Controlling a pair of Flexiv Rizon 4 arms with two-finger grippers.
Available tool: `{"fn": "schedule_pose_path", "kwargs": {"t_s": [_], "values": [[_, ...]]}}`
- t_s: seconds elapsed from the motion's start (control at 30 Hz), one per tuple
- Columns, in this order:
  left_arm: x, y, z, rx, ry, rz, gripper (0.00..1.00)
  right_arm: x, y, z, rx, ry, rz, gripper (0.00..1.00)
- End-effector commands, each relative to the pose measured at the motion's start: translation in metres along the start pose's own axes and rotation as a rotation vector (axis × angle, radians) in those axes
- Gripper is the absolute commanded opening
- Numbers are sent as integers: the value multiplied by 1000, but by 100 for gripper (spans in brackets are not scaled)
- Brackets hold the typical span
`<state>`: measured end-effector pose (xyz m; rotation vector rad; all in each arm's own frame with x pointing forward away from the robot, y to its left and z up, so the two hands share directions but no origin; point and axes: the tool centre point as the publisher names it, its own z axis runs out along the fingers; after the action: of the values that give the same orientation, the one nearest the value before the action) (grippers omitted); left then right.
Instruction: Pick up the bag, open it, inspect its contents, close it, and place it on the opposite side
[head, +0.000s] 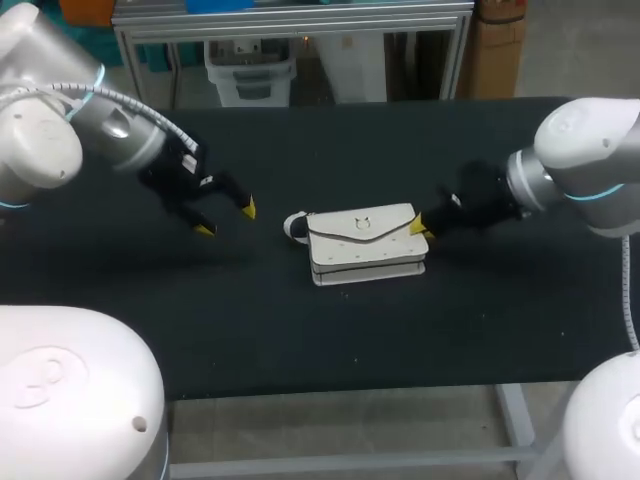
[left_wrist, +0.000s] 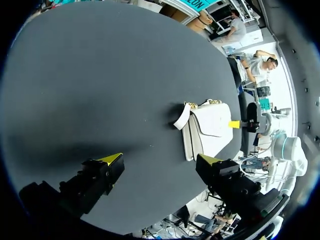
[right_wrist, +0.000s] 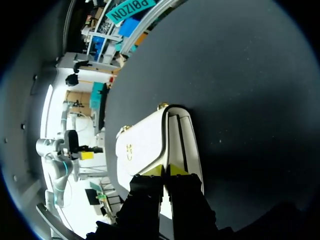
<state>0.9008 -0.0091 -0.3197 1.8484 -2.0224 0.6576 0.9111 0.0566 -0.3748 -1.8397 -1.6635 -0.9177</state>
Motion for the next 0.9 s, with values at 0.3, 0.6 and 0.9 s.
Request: {"fn": "schedule_pose_path", "kwargs": {"t_s": [0.3,0.6,0.9], "values": [[-7,-4,-17,19,-65,34,100,-16,4,-24,-22,-39,-6,0],[-7,-4,-17,19,-65,34,100,-16,4,-24,-22,-39,-6,0],[-15,-9,-26,34,-94,53,100,-32,23,-38,-64,-43,4,0]]}}
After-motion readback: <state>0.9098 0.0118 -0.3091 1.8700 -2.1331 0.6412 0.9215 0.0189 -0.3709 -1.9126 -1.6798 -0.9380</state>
